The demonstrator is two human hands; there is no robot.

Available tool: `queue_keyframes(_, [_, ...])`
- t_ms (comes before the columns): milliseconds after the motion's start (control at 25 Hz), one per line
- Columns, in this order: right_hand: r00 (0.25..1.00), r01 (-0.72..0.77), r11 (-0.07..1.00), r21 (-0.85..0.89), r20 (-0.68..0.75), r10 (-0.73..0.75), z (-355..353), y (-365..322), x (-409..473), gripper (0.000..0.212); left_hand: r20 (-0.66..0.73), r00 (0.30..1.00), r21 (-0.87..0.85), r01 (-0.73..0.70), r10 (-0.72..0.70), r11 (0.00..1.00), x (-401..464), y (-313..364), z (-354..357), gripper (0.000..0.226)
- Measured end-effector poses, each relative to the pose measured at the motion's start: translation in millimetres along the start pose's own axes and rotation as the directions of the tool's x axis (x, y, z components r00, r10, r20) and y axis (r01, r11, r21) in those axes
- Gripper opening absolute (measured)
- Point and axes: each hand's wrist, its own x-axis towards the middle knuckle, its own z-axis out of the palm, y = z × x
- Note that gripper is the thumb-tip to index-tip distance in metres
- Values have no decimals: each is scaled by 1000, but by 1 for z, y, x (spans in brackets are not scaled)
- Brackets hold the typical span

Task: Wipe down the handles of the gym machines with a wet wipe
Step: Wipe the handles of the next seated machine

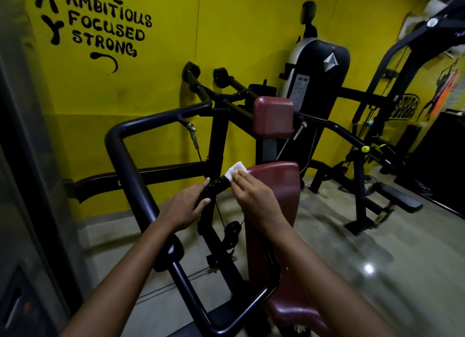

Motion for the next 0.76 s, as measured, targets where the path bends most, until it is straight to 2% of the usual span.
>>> queue_keyframes(80, [981,189,980,-64,65,-185,-1,-2,-1,28,5,1000,2,-7,7,1000,-1,-1,-1,58])
queue_keyframes(160, [959,273,960,-63,95,-266,-5,2,-12,24,7,1000,16,-10,10,1000,-3,1,-2,59])
queue_keyframes(360, [971,198,968,-155,169,-171,-8,-4,-5,17,1,1000,49,11,-11,999,-3,6,-5,59])
queue_keyframes(440, [946,287,945,-154,201,-255,-13,-5,-6,2,6,1000,40,1,-1,999,-5,5,-5,59])
queue_keyframes(520, [922,360,923,-138,205,-329,-17,1,-16,7,9,1000,37,1,-1,999,-6,4,-5,58])
queue_keyframes(680, [938,338,926,-171,138,-317,-18,4,-22,26,3,1000,23,-3,3,1000,-7,6,-7,58])
queue_keyframes(760, [918,386,908,-164,160,-362,-19,3,-26,15,13,1000,25,-3,3,1000,-7,6,-7,58])
